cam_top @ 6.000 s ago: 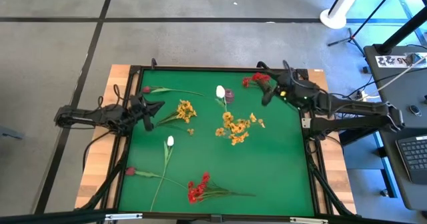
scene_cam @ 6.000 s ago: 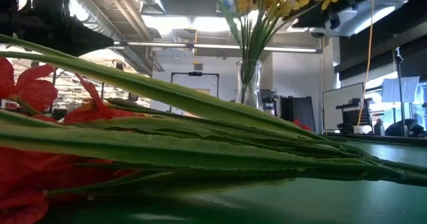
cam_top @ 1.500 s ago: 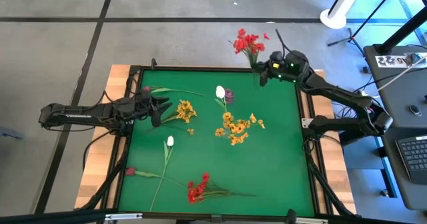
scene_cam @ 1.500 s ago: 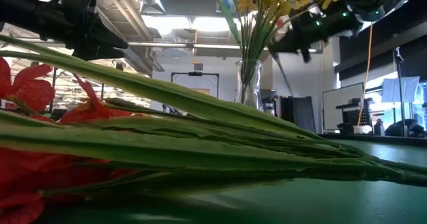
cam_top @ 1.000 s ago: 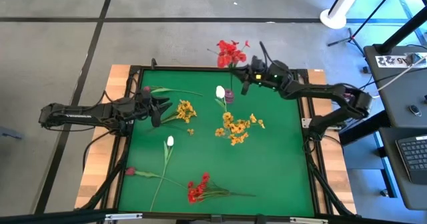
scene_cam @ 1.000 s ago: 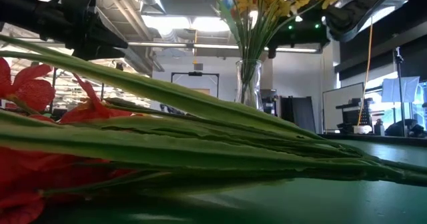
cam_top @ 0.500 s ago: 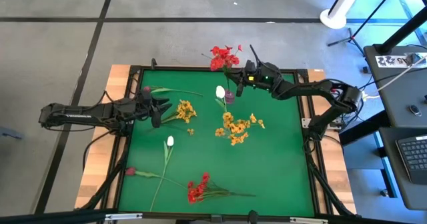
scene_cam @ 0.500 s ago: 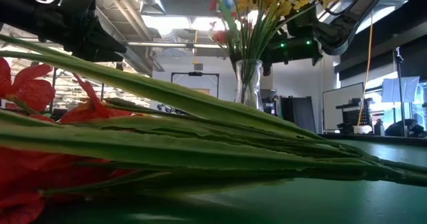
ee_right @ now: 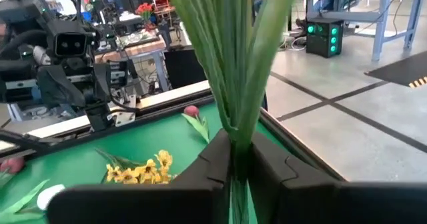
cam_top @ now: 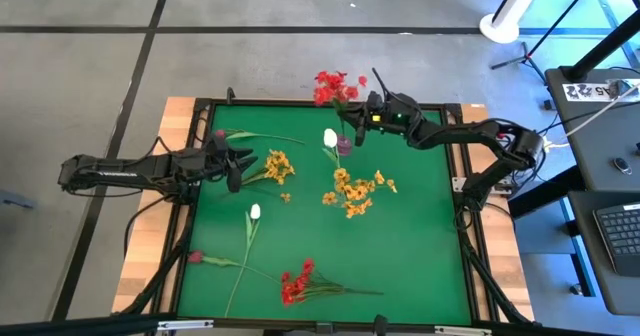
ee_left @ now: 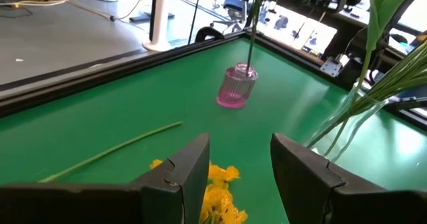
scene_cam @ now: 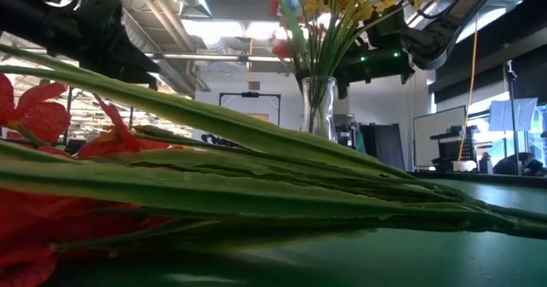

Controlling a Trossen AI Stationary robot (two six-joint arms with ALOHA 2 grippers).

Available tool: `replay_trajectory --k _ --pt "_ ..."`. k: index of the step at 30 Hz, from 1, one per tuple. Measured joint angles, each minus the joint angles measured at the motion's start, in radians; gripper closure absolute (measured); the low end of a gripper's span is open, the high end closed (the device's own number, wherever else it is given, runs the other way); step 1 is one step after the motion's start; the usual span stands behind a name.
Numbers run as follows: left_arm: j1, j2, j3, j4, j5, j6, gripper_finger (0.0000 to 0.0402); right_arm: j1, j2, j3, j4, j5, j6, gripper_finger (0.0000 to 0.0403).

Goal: Sort flowers into vase by color
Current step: Put the top red flowers into the violet vase, then put the yellow flowers into the transparent vase

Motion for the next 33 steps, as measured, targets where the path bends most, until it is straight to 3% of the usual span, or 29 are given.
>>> replay_trajectory --k 9,18,28,33 --pt "0.0 0.0 0.0 -0.012 0.0 -0.018 0.0247 0.0 -0.046 0.0 -0.132 -0.025 -0.023 0.0281" --pt "0.0 0.0 0.0 -0.027 0.0 -0.019 0.0247 0.0 -0.21 0.0 -0.469 -0.014 -0.063 0.0208" --pt "0.031 0.055 0.062 -0.136 0.003 0.027 0.0247 0.0 -0.429 0.0 -0.769 0.026 -0.064 0.019" --pt "0.077 0.172 0.109 -0.202 0.091 0.004 0.0247 0.0 -0.521 0.0 -0.8 0.05 -0.065 0.019"
